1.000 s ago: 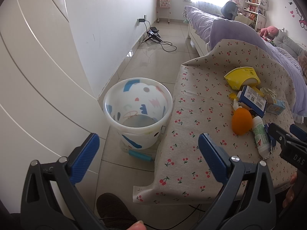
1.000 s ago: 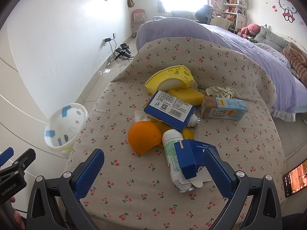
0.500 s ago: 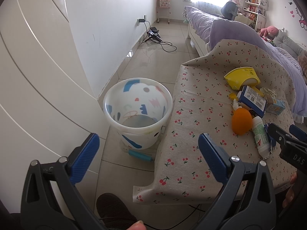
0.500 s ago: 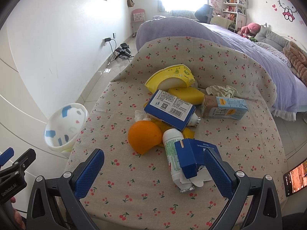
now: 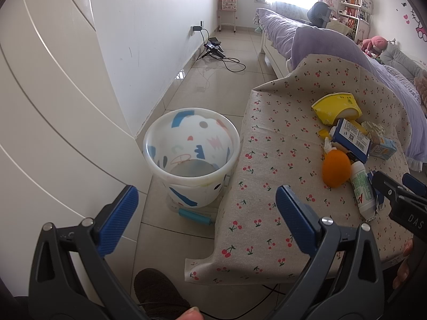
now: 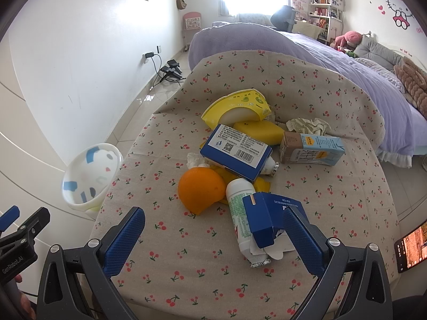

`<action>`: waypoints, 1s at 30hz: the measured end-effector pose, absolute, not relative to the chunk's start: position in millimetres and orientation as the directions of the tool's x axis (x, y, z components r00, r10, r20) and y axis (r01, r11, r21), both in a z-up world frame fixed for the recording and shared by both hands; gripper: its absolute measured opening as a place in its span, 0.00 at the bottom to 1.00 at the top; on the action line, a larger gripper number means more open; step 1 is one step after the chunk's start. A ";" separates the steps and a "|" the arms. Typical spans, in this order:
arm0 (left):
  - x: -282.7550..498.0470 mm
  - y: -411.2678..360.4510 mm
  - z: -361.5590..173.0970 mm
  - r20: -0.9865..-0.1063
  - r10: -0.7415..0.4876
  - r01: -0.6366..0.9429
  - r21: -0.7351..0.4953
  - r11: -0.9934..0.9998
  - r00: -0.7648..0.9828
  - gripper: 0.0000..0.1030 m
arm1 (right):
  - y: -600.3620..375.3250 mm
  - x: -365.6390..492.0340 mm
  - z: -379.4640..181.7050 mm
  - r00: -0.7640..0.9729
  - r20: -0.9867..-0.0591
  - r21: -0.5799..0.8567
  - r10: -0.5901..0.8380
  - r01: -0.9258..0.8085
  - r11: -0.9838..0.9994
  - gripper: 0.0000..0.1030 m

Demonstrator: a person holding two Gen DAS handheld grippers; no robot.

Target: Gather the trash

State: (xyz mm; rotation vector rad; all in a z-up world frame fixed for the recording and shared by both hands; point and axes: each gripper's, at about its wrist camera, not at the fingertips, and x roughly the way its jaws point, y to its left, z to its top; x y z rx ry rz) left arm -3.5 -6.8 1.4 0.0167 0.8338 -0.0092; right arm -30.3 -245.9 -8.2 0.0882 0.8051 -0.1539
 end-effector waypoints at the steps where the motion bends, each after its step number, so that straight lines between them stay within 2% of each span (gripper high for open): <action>1: -3.4 -6.7 1.4 -0.741 -0.002 0.015 0.011 1.000 0.672 0.99 | -245.8 -30.3 -8.3 0.683 -0.723 0.020 -0.103 0.171 0.985 1.00; 24: -1.1 -16.9 -4.3 -0.744 -0.010 0.043 0.025 0.999 0.668 0.99 | -255.5 -31.5 -13.9 0.680 -0.726 0.039 -0.105 0.192 0.981 1.00; 30: 3.6 -27.9 -8.0 -0.752 -0.058 0.097 0.008 0.995 0.657 0.99 | -273.5 -31.8 -19.9 0.693 -0.711 0.059 -0.121 0.230 0.971 1.00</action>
